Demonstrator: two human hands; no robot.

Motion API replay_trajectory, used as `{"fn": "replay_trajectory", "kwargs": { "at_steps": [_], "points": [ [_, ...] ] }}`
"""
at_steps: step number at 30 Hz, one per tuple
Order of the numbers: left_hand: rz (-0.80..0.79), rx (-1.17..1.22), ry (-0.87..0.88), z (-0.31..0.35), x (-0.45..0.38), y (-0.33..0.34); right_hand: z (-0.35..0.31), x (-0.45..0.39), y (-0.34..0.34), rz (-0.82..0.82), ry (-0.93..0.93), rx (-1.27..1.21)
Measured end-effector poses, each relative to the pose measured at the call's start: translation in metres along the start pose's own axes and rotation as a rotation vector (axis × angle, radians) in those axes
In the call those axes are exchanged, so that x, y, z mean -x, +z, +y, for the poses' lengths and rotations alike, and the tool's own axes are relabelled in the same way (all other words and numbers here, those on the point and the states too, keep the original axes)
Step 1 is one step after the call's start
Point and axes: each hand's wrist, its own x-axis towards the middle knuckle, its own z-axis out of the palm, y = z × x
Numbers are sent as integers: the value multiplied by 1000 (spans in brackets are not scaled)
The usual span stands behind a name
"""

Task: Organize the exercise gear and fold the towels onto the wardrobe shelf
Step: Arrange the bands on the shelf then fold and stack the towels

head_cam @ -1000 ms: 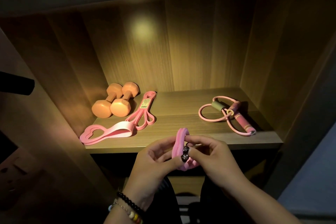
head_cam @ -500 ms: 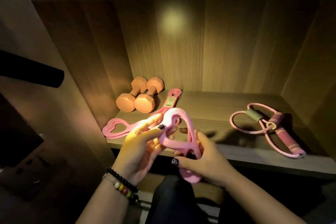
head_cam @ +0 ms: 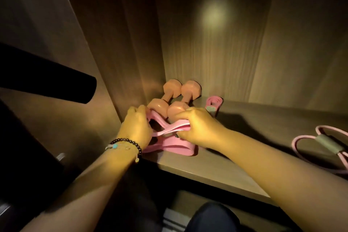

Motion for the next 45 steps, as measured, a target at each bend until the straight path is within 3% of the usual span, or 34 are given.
{"fn": "replay_trajectory", "kwargs": {
  "at_steps": [4, 10, 15, 18, 21, 26, 34, 39, 45],
  "points": [
    [-190, -322, 8, 10, -20, -1, 1, -24, 24, -90, 4, 120],
    [-48, -678, 80, 10, -29, -2, -6, -28, 37, -42, -33, 247],
    [-131, -894, 184, -10, -12, 30, 0, -26, 45, -214, -59, 401],
    [-136, -907, 204, -13, -5, 38, 6, -21, 50, -245, -79, 513],
    [-98, -790, 213, -11, 5, 40, 13, -15, 56, -181, -90, 541],
    [-40, -334, 294, -31, 27, 58, 18, 8, 63, 10, -90, 406],
    [70, -51, 284, -37, 44, 75, 21, 61, 60, 206, 3, 141],
    [103, 333, 166, -8, 67, 76, 61, 127, 24, 347, 234, 139],
    [160, 419, 459, 82, 101, 94, 150, 200, -17, 614, 604, 386]
  ]
}}
